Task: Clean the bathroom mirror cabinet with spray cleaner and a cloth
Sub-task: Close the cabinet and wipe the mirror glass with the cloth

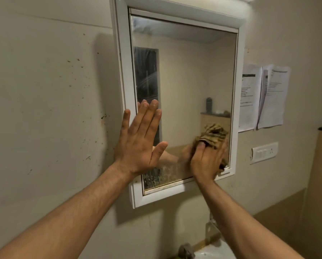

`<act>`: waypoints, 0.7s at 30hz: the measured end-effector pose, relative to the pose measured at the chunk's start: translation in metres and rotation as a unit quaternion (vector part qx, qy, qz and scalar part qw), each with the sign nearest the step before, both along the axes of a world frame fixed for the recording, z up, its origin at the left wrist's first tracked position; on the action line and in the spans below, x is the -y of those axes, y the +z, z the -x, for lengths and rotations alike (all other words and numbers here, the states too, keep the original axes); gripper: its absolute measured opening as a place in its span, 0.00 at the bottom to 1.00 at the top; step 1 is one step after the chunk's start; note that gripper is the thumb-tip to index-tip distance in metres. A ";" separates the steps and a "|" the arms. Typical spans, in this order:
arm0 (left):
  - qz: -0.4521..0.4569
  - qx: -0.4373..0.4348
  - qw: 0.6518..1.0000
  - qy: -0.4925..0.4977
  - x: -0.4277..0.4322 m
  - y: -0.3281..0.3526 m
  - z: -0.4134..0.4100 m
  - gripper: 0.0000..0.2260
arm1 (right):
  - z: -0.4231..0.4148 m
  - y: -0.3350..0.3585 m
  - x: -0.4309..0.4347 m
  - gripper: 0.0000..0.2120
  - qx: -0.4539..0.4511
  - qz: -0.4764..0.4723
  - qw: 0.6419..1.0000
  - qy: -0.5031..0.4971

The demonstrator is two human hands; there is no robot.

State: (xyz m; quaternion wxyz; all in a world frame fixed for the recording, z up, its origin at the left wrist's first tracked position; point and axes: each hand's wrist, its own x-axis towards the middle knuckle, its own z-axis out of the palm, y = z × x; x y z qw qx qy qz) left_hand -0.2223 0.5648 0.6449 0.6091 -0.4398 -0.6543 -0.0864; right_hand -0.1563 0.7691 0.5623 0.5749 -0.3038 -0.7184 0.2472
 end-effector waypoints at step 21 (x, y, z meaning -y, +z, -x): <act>0.025 0.019 0.999 -0.034 0.006 -0.009 -0.005 0.33 | 0.006 -0.075 0.109 0.33 0.043 -0.060 0.997 0.036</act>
